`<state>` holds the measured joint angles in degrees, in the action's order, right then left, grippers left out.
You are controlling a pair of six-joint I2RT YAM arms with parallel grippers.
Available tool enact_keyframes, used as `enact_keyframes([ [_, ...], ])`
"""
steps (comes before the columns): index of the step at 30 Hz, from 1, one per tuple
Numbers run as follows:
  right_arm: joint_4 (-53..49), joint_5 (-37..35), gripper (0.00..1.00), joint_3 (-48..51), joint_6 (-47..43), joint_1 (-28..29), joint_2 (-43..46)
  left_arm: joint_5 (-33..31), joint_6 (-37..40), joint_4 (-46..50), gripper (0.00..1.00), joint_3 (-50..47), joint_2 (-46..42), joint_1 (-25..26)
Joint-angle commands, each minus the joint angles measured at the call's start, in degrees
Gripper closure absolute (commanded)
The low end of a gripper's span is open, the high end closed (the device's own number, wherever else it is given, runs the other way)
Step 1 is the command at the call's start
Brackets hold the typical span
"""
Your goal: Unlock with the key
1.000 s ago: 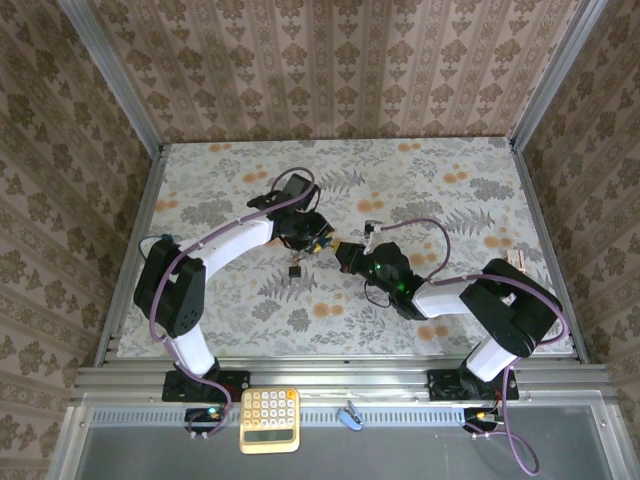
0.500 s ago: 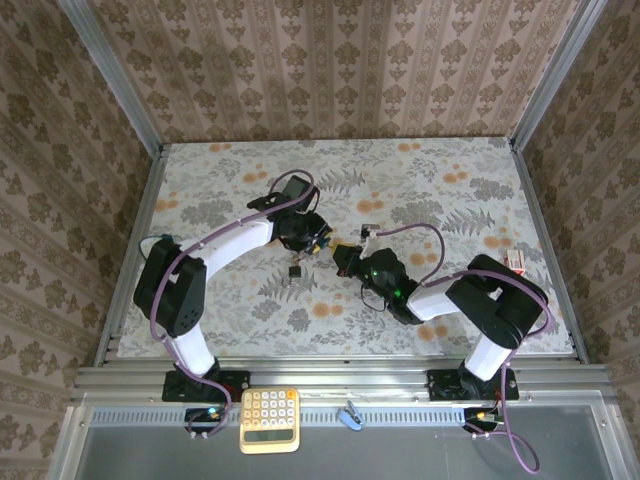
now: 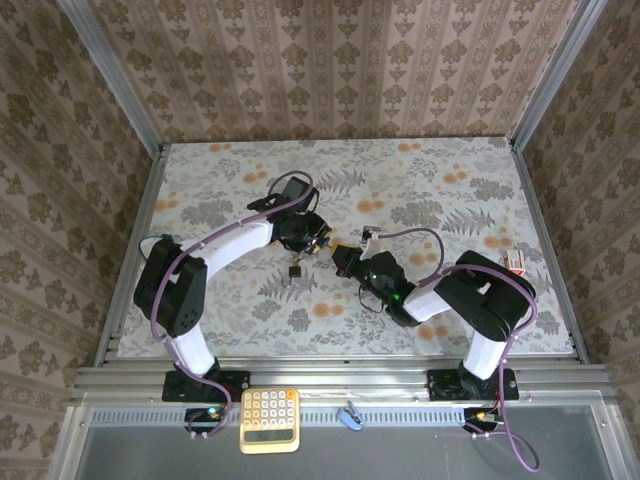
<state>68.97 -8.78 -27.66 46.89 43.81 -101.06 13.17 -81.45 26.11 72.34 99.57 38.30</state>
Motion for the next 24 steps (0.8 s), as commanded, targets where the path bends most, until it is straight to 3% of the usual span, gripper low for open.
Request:
enact_keyframes([
  [1, 1.2, 0.2, 1.0, -0.9, 2.7, 0.1, -1.9, 8.8, -1.8, -1.9, 0.72, 0.0, -3.3, 2.1],
  [6, 3.1, 0.7, 1.0, -1.0, 2.4, 0.0, -3.3, 9.0, -2.0, -2.3, 0.72, 0.0, -3.2, 2.1],
  [17, -4.3, -5.7, 1.0, -1.5, -14.1, 2.1, 1.3, 10.0, -1.8, -2.3, 0.72, 0.4, -2.9, 1.9],
  [20, -4.5, -5.7, 1.0, -1.1, -12.8, 1.2, 2.0, 10.0, -1.6, -1.9, 0.72, 0.4, -2.9, 1.8],
  [24, -3.3, -1.0, 1.0, -0.4, -4.2, -1.9, 2.3, 10.1, -1.5, -2.0, 0.72, -0.2, -2.9, 1.8],
])
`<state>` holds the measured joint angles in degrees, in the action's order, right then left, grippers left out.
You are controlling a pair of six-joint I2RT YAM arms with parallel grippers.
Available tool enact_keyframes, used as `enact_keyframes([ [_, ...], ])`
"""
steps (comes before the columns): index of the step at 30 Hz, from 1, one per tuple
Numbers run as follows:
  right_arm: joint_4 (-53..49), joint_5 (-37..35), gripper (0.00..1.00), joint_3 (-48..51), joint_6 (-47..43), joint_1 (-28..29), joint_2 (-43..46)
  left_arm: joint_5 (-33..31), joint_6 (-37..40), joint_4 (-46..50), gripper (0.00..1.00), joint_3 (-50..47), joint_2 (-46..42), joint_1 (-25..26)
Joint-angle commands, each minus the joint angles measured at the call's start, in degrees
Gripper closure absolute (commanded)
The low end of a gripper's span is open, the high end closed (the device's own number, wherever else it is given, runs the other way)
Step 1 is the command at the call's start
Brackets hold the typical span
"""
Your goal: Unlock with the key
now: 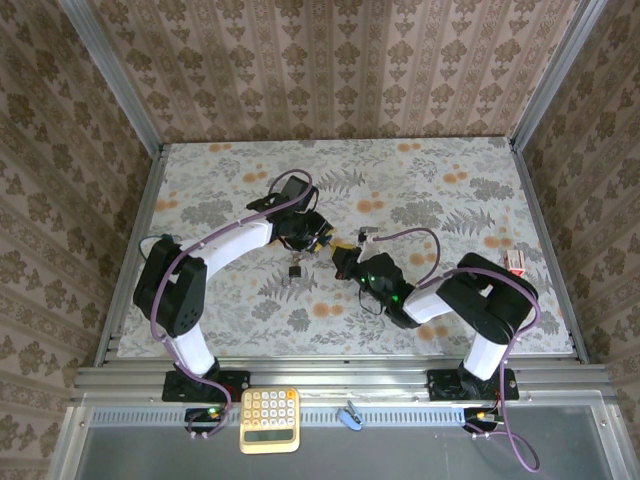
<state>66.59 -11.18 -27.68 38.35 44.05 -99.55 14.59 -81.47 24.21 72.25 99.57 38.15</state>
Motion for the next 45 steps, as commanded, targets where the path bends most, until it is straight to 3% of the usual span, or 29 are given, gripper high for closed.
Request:
enact_keyframes([
  [1, -0.5, 2.3, 1.0, -0.2, 6.5, -2.7, 0.6, 8.7, -1.5, -0.1, 0.72, -0.2, -3.0, 1.9],
  [11, 5.5, 7.2, 1.0, 0.8, 23.4, -4.7, -2.4, 8.5, -1.4, -0.3, 0.72, -0.2, -3.0, 2.0],
  [21, 5.7, 8.8, 1.0, -1.4, 22.3, -5.9, -5.3, 9.1, -0.9, -0.2, 0.72, 0.1, -2.8, 2.5],
  [23, 7.1, 9.7, 1.0, -2.0, 19.1, -5.8, -5.2, 9.7, -1.0, -0.2, 0.72, 0.1, -2.5, 2.6],
  [29, -6.4, 6.0, 1.0, -4.4, 1.2, -2.8, 1.6, 9.8, -0.7, 0.3, 0.72, 0.5, -2.4, 2.6],
  [35, -7.2, 5.4, 1.0, -3.9, -4.6, -2.7, 2.4, 10.4, -0.8, 0.3, 0.72, 1.1, -1.7, 2.7],
  [38, -6.6, 5.2, 1.0, -3.8, -2.5, -3.0, 2.3, 10.2, -0.8, 0.4, 0.72, 1.2, -1.7, 2.8],
  [45, -0.3, 8.2, 1.0, -3.5, 13.3, -5.5, -0.2, 10.2, -0.7, 0.6, 0.72, 1.2, -1.9, 2.9],
])
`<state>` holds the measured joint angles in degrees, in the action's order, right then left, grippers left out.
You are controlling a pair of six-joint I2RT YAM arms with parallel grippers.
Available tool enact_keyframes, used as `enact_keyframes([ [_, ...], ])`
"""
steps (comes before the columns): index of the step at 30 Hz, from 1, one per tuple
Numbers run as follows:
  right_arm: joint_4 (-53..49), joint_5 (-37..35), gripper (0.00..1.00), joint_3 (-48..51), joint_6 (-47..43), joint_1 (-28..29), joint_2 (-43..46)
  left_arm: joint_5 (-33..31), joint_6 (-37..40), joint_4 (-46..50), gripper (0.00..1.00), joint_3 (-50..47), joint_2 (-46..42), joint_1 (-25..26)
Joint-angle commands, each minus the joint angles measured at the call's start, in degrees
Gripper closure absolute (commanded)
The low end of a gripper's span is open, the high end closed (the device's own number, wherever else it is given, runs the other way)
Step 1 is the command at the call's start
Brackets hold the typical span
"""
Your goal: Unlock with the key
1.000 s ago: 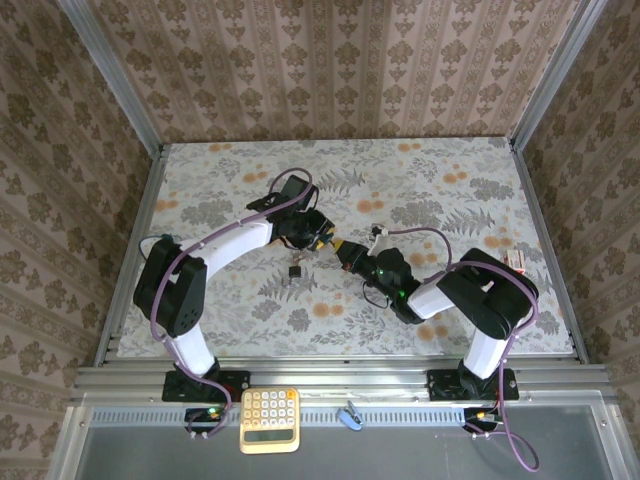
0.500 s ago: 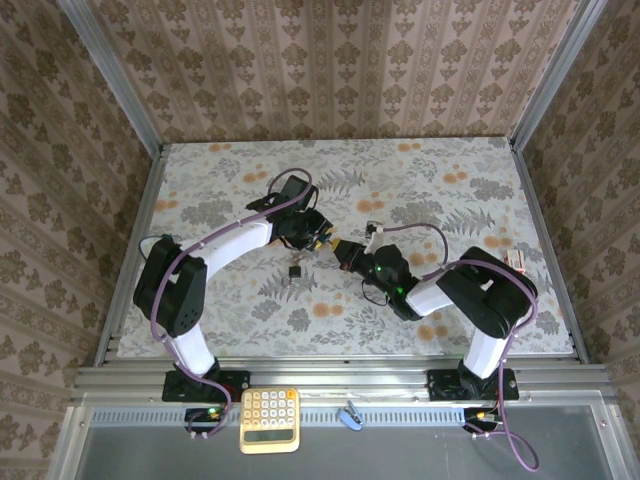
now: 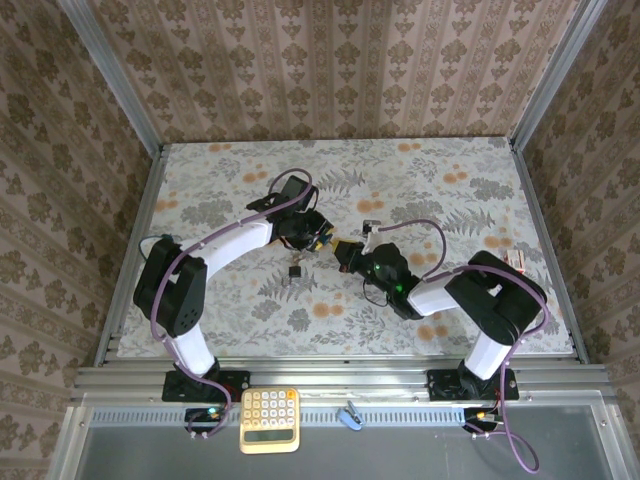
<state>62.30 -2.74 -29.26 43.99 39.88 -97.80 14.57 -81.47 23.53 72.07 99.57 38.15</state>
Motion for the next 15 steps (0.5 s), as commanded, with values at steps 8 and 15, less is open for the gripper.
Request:
enact_keyframes([
  [8, 3.0, -1.0, 1.0, -2.7, 6.5, 0.0, -2.3, 10.3, -1.0, 1.3, 0.72, 1.4, -2.0, 2.9],
  [15, 6.0, -1.6, 1.0, -1.4, 2.1, 1.5, -4.4, 10.4, -2.6, 0.4, 0.72, 1.3, -2.3, 2.7],
])
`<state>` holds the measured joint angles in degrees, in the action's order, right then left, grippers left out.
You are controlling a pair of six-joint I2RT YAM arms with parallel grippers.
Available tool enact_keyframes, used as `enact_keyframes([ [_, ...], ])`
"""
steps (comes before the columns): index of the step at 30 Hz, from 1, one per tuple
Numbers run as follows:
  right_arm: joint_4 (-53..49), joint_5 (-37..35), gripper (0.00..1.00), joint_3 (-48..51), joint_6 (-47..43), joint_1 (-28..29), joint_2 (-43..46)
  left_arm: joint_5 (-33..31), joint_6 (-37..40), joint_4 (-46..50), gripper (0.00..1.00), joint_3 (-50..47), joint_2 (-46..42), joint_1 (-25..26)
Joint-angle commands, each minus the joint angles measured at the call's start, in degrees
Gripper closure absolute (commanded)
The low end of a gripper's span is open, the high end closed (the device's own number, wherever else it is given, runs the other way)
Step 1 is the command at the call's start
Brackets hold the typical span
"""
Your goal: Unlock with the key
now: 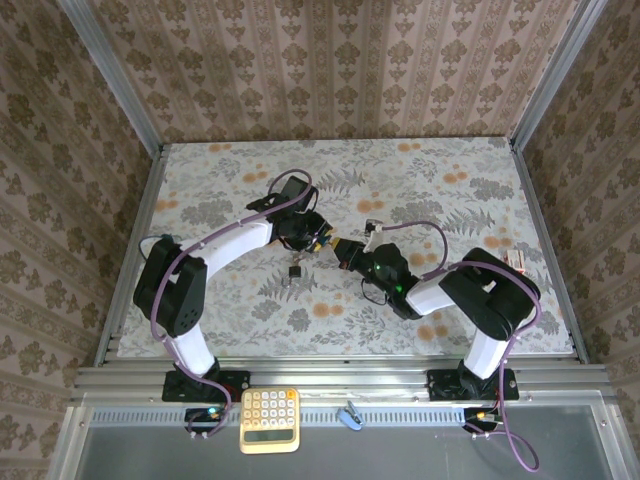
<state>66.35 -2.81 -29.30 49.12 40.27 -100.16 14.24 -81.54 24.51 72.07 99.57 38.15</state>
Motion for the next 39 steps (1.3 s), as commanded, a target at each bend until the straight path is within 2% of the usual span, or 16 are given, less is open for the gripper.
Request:
enact_keyframes([
  [1, 2.6, -1.7, 1.0, -1.2, -3.4, 1.4, -2.2, 10.8, -2.8, -0.9, 0.72, 1.2, -2.3, 2.7],
  [14, 3.4, -3.3, 1.0, -1.2, -7.7, 2.3, -3.7, 11.4, -4.5, -2.5, 0.72, 1.1, -2.6, 2.5],
  [29, 0.9, -4.9, 1.0, -1.2, -23.4, 3.1, -2.6, 13.8, -4.6, -3.4, 0.72, 0.4, -2.3, 2.6],
  [35, 3.0, -4.5, 1.0, -0.8, -24.1, 3.1, -4.0, 14.1, -4.9, -4.2, 0.72, 0.0, -2.3, 2.7],
  [39, 4.6, -2.9, 1.0, -0.9, -19.6, 3.1, -4.5, 14.1, -5.6, -5.3, 0.72, -0.4, -2.3, 2.7],
])
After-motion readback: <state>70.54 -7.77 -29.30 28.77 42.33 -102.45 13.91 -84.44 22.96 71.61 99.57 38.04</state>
